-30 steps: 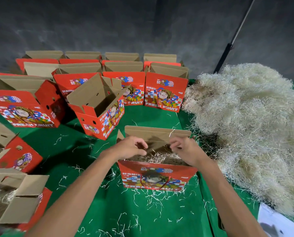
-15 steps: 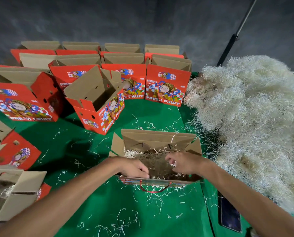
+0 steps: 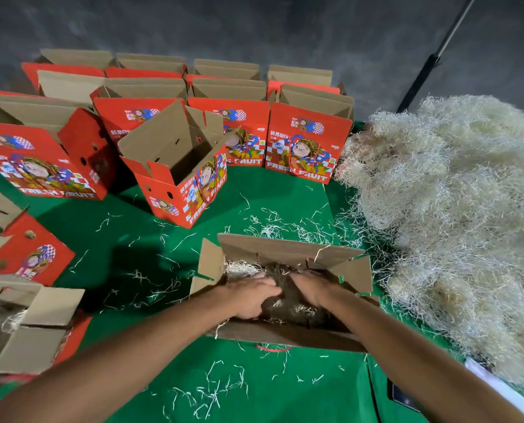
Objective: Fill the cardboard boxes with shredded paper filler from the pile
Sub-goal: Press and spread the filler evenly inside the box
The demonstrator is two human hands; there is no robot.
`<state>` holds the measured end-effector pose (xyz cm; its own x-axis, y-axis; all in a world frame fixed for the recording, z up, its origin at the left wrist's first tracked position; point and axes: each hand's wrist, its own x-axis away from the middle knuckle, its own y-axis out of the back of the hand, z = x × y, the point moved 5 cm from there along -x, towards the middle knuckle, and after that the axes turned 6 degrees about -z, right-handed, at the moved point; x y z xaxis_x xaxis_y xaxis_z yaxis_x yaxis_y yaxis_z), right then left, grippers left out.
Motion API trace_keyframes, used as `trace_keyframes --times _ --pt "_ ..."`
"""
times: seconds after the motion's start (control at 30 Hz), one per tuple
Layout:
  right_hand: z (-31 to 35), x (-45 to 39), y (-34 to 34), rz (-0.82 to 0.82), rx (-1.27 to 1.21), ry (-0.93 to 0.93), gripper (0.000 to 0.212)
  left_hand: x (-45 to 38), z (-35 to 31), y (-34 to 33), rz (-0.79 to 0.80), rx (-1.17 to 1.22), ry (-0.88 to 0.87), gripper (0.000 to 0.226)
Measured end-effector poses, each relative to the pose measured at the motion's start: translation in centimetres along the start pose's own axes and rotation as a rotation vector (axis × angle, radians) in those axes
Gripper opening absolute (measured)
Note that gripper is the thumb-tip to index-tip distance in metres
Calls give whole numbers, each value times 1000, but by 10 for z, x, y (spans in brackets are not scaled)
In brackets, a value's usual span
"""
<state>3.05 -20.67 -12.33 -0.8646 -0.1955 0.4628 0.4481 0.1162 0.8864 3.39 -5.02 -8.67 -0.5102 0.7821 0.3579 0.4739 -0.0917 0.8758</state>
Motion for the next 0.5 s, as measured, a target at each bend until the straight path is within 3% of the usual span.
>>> trace_keyframes --times 0.07,0.17,0.23,0.3,0.33,0.37,0.4,0.43,0.5 --pt "4 -6 4 -78 50 104 32 -13 0 -1 -59 -205 -102 40" --pt "-4 6 2 -65 13 154 35 -29 8 -16 17 -453 -138 32" --pt "-10 20 5 -149 -33 169 42 -34 18 -27 102 -444 -70 33" --pt "0 25 -4 -111 -93 244 47 -36 29 -33 136 -366 0 34" --pt "5 23 -10 -66 -76 197 47 -37 33 -32 140 -336 16 30" --pt "8 22 -9 36 -221 81 40 -37 36 -31 140 -313 31 25" --pt "9 17 -5 127 -160 -48 34 -40 39 -31 147 -296 43 21" --pt "6 12 -7 149 -176 -158 32 -41 43 -32 160 -284 70 19" --pt "2 4 -11 125 -71 -178 34 -46 52 -35 185 -358 139 26"
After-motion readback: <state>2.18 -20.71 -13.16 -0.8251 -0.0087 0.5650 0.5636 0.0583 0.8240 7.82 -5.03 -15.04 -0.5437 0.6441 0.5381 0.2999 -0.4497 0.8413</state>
